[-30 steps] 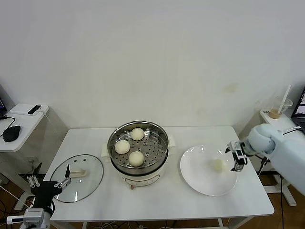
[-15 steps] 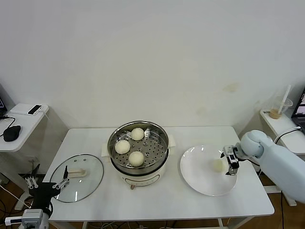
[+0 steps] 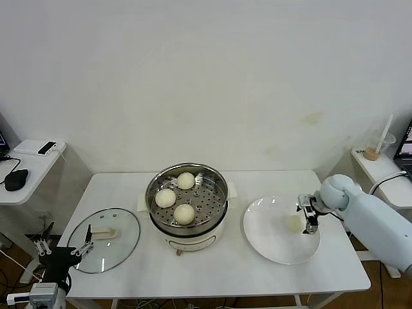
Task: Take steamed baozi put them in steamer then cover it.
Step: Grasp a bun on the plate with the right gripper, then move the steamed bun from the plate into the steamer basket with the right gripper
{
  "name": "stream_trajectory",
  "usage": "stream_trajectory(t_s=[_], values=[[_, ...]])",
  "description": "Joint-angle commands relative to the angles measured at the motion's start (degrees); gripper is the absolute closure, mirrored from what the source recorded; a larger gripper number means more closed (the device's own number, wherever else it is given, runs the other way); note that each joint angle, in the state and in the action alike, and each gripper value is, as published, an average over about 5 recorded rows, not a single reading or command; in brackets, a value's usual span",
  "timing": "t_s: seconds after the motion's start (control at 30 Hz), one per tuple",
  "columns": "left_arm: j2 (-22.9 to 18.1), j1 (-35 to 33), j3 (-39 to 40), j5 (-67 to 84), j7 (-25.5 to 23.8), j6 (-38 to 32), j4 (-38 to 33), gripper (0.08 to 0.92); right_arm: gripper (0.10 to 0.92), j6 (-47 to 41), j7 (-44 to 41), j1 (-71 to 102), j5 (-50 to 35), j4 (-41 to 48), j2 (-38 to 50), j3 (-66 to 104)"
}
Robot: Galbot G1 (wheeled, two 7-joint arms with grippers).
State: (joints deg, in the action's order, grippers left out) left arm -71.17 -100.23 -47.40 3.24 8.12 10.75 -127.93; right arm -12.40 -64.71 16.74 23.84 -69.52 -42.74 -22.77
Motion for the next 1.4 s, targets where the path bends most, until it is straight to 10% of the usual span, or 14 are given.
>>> stream_trajectory(t_s=[0.03, 0.83, 1.4], values=[[-0.04, -0.04, 0.05, -0.03, 0.01, -0.01, -0.13, 0.177, 0.234, -0.15, 0.17, -0.07, 0.79, 1.56, -1.26, 0.18], [-0.33, -0.37, -0.03, -0.04, 0.08, -0.08, -0.6, 0.177, 0.489, -1.05, -0.44, -0.18, 0.37, 0.94, -1.07, 0.11], [-0.02, 0.21, 0.61, -0.06, 0.01, -0.03, -0.57, 0.177, 0.485, -5.95, -0.13, -27.4, -17.44, -12.28, 6.67, -17.8]])
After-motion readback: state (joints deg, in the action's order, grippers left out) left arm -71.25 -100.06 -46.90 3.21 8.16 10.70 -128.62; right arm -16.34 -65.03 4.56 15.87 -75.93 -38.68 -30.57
